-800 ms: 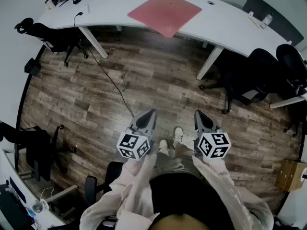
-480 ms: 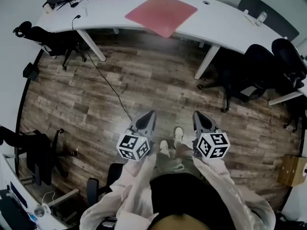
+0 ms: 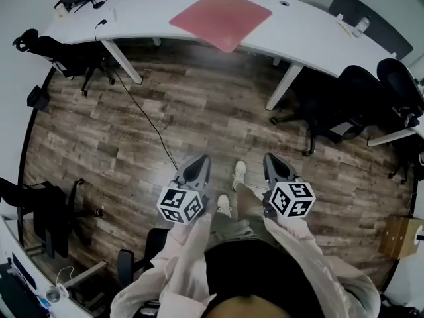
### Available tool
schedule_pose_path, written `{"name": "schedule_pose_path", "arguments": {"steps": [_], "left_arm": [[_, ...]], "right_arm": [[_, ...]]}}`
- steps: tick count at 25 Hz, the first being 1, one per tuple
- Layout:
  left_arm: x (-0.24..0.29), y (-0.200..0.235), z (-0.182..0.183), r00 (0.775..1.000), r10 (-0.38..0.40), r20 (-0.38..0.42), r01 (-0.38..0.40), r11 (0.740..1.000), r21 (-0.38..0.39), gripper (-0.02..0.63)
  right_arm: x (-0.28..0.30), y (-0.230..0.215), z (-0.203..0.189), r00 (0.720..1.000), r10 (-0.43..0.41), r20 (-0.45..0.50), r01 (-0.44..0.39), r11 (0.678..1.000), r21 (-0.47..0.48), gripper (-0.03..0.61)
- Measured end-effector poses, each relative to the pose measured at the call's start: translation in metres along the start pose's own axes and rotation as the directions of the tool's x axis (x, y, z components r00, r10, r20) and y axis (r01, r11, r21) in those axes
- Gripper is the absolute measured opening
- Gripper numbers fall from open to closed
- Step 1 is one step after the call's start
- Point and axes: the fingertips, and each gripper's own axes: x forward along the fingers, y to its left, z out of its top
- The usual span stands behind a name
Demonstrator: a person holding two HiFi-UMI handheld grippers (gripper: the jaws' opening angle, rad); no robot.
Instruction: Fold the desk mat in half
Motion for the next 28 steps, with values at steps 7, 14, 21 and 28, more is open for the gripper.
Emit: {"name": "schedule_pose_path", "arguments": {"steps": [7, 14, 21, 28], "left_arm": [[0.059, 0.03, 0.028, 0.999, 0.053, 0.013, -0.053, 0.998, -0.027, 0.026], [0.132, 0.057, 0.067, 0.997, 0.075, 0.03, -0.074, 0.997, -0.026, 0.026], [0.184, 0.074, 0.09, 0.995, 0.101, 0.018, -0.101, 0.994, -0.038, 0.026], [0.208, 0.086, 0.095, 0.988, 0.154, 0.016, -0.153, 0.987, -0.05, 0.027]], "right_arm": [[0.066, -0.03, 0.036, 0.998, 0.054, -0.03, -0.054, 0.998, 0.018, 0.014], [0.134, -0.069, 0.085, 0.996, 0.08, -0.026, -0.08, 0.996, 0.027, 0.014], [0.182, -0.096, 0.106, 0.992, 0.102, -0.079, -0.098, 0.993, 0.059, 0.014], [0.215, -0.106, 0.107, 0.977, 0.174, -0.122, -0.163, 0.982, 0.092, 0.014]]}}
